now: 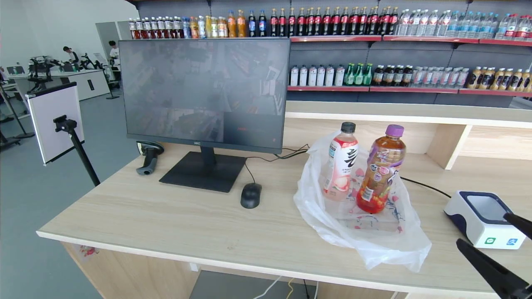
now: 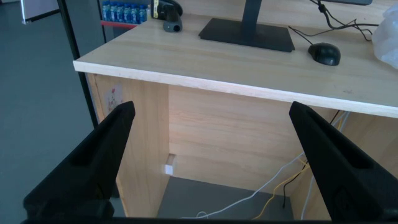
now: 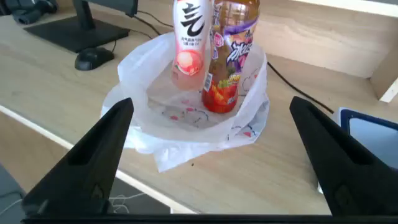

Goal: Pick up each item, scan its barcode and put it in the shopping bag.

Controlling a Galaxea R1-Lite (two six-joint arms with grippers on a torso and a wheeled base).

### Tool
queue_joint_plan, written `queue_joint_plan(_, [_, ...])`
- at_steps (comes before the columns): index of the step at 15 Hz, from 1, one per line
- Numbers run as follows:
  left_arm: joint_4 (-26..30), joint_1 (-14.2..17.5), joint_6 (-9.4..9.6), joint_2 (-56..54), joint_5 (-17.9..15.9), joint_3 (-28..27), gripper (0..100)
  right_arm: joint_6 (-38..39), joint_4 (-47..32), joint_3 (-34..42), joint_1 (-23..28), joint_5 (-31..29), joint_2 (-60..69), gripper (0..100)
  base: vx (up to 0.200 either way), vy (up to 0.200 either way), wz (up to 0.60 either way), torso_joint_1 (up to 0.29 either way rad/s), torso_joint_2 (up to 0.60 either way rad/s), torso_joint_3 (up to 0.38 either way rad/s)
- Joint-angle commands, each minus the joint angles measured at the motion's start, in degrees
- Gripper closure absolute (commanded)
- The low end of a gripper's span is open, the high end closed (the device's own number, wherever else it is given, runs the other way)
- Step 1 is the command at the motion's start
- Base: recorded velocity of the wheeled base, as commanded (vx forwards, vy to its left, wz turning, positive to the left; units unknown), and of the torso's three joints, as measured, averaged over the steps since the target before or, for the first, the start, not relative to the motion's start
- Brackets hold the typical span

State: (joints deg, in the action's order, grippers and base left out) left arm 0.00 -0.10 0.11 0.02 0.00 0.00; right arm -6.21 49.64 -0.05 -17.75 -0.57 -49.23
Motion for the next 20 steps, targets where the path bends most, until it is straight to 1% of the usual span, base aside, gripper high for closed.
queue_joint_plan(1, [0.0, 0.0, -0.02, 0.0, 0.0, 0.0, 0, -1.3, -26.6, 0.0, -3.9, 0.1, 26.5, 0, 0.0, 0.0, 0.0, 0.0, 0.0, 0.0])
queue_joint_plan(2, [0.0, 0.0, -0.11, 0.0, 0.0, 0.0, 0, -1.3, -33.9, 0.0, -5.0, 0.1, 31.6, 0, 0.0, 0.0, 0.0, 0.0, 0.0, 0.0])
queue_joint_plan(3, [0.0, 0.1, -0.11, 0.0, 0.0, 0.0, 0, -1.4, -39.3, 0.0, -5.4, 0.1, 35.8, 0, 0.0, 0.0, 0.0, 0.0, 0.0, 0.0])
queue_joint_plan(4, [0.0, 0.0, -0.02, 0.0, 0.0, 0.0, 0, -1.7, -45.1, 0.0, -5.4, 0.1, 40.9, 0, 0.0, 0.0, 0.0, 0.0, 0.0, 0.0])
queue_joint_plan(5, [0.0, 0.0, -0.02, 0.0, 0.0, 0.0, 0, -0.2, -51.8, -1.7, -3.9, 0.0, 45.5, 0, 0.0, 0.0, 0.0, 0.0, 0.0, 0.0])
queue_joint_plan(6, [0.0, 0.0, -0.02, 0.0, 0.0, 0.0, 0, 1.1, -49.7, 0.0, -1.9, 0.0, 45.8, 0, 0.0, 0.0, 0.0, 0.0, 0.0, 0.0])
queue_joint_plan(7, [0.0, 0.0, 0.07, 0.0, 0.0, 0.0, 0, 2.6, -49.5, 0.0, 1.3, -0.1, 45.5, 0, 0.0, 0.0, 0.0, 0.0, 0.0, 0.0])
queue_joint_plan(8, [0.0, 0.0, 0.07, 0.0, 0.0, 0.0, 0, 3.0, -49.6, 0.0, 2.7, -0.3, 45.0, 0, 0.0, 0.0, 0.0, 0.0, 0.0, 0.0])
queue_joint_plan(9, [0.0, 0.0, 0.07, 0.0, 0.0, 0.0, 0, 3.0, -49.6, 0.0, 5.4, -0.3, 42.6, 0, 0.0, 0.0, 0.0, 0.0, 0.0, 0.0])
queue_joint_plan(10, [0.0, 0.0, 0.15, 0.0, 0.0, 0.0, 0, 2.6, -49.6, 0.0, 9.6, -0.3, 41.1, 0, 0.0, 0.0, 0.0, 0.0, 0.0, 0.0])
queue_joint_plan(11, [0.0, 0.0, 0.15, 0.0, 0.0, 0.0, 0, 2.7, -49.6, 0.0, 12.1, -0.4, 40.3, 0, 0.0, 0.0, 0.0, 0.0, 0.0, 0.0])
queue_joint_plan(13, [0.0, 0.0, 0.42, 0.0, 0.0, 0.0, 0, 3.0, -49.6, 0.0, 18.9, -0.3, 40.3, 0, 0.0, 0.0, 0.0, 0.0, 0.0, 0.0])
queue_joint_plan(15, [0.0, 0.0, 0.33, 0.0, 0.0, 0.0, 0, 3.0, -49.6, 0.0, 20.0, -0.3, 45.4, 0, 0.0, 0.0, 0.0, 0.0, 0.0, 0.0])
queue_joint_plan(20, [0.0, 0.0, 0.33, 0.0, 0.0, 0.0, 0, 3.6, -49.7, 0.0, 18.7, -0.4, 47.6, 0, 0.0, 0.0, 0.0, 0.0, 0.0, 0.0])
